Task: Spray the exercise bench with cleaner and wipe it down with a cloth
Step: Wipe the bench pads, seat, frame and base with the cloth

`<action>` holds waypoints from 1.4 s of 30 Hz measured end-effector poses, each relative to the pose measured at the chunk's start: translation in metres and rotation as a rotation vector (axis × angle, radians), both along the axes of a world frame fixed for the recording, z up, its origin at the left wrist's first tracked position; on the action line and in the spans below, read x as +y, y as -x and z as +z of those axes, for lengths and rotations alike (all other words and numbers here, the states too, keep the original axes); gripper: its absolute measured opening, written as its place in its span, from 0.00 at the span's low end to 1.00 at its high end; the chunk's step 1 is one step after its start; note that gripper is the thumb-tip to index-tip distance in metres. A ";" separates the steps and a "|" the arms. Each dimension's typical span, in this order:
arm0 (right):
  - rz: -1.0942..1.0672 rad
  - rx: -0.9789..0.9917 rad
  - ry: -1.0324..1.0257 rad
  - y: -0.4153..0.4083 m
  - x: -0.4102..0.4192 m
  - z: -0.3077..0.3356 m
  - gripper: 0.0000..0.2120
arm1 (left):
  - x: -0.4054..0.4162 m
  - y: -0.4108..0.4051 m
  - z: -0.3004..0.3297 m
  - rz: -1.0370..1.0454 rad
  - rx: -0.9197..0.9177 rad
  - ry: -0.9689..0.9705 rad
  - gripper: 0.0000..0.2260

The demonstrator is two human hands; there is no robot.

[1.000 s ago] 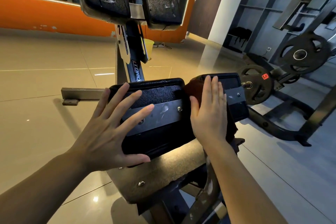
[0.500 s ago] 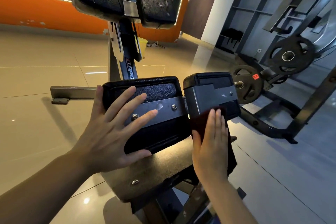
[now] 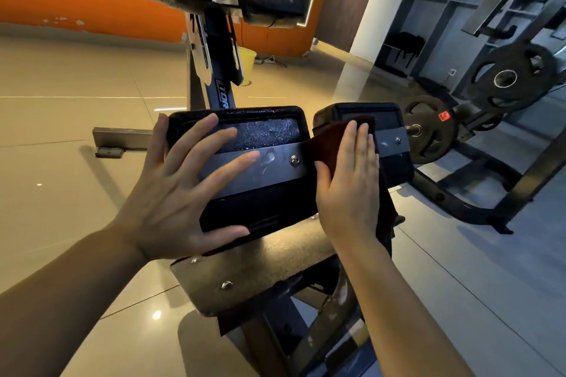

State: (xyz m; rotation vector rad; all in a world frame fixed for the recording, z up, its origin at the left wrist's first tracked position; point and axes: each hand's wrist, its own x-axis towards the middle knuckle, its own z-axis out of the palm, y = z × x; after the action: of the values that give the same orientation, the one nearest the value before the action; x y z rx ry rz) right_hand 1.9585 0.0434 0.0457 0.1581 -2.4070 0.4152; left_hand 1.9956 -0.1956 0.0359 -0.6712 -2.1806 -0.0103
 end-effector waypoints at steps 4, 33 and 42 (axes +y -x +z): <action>-0.039 0.057 -0.016 -0.021 0.014 -0.033 0.33 | 0.002 -0.006 0.000 0.079 -0.076 -0.014 0.40; -0.042 0.233 0.147 -0.068 0.049 -0.131 0.30 | 0.079 -0.059 -0.081 0.364 -0.057 0.017 0.27; -0.012 -0.023 0.016 -0.025 0.027 -0.028 0.33 | 0.081 -0.058 -0.082 0.410 -0.067 0.046 0.30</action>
State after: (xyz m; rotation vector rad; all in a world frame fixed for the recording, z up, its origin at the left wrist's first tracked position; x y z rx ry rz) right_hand 1.9838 0.0708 0.0173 0.1330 -2.4258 0.4327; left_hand 2.0532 -0.1143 -0.0464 -0.2412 -2.3519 0.2345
